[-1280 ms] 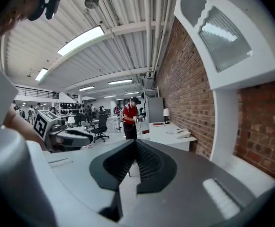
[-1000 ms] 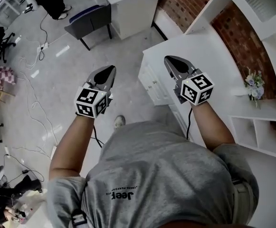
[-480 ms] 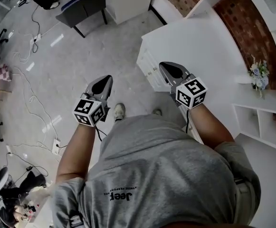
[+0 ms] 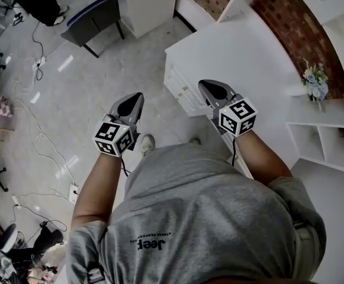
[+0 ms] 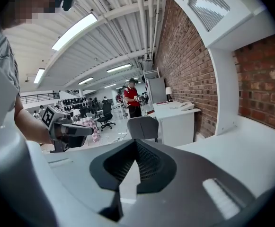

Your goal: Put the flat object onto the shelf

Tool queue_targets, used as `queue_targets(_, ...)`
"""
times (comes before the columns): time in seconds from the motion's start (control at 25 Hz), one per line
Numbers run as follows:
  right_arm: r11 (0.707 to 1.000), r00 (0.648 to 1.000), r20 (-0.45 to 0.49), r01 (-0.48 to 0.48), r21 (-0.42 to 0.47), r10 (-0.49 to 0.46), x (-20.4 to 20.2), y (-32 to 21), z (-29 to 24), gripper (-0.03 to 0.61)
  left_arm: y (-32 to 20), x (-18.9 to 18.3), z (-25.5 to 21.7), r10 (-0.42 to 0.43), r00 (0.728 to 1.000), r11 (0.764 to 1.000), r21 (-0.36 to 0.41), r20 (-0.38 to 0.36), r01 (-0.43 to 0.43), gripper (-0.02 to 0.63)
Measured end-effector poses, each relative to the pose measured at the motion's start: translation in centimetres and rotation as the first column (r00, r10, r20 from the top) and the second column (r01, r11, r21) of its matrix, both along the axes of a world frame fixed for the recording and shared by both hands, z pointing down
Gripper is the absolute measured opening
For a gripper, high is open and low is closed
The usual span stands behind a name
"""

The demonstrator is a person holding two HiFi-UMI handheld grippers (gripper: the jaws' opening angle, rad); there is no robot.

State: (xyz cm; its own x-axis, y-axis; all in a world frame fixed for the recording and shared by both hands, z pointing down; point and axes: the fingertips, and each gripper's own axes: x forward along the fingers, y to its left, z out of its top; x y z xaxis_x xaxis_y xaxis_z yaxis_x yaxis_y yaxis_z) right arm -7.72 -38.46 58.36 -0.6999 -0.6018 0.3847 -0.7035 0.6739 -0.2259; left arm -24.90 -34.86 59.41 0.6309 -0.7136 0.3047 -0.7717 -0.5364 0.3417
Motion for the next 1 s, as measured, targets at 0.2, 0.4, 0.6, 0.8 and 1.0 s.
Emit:
queue_targets(0.2, 1.000, 1.000, 0.009, -0.021, -0.009, 0.021, 0.9, 0.2, 0.2, 0.009, 0.0, 1.3, 0.1, 0.017, 1.000, 1.000, -0.003, -0.007, -0.017, 0.000)
queue_targets(0.4, 1.000, 1.000, 0.009, -0.025, -0.010, 0.025, 1.2, 0.4, 0.3, 0.008, 0.2, 1.6, 0.3, 0.028, 1.000, 1.000, -0.005, -0.003, -0.028, 0.000)
queue_targets(0.6, 1.000, 1.000, 0.004, -0.028, -0.008, 0.028, 1.4, 0.5, 0.0, 0.008, 0.3, 1.8, 0.0, 0.034, 0.999, 0.999, -0.001, -0.004, -0.034, 0.000)
queue_targets(0.8, 1.000, 1.000, -0.001, -0.026, -0.002, 0.026, 1.5, 0.6, 0.2, 0.008, 0.3, 2.1, 0.1, 0.037, 0.999, 0.999, 0.004, -0.006, -0.037, 0.000)
queue_targets(1.0, 1.000, 1.000, 0.000, -0.020, 0.000, 0.020, 1.5, 0.7, 0.1, 0.008, 0.4, 2.2, 0.0, 0.037, 0.999, 0.999, 0.006, -0.008, -0.037, 0.000)
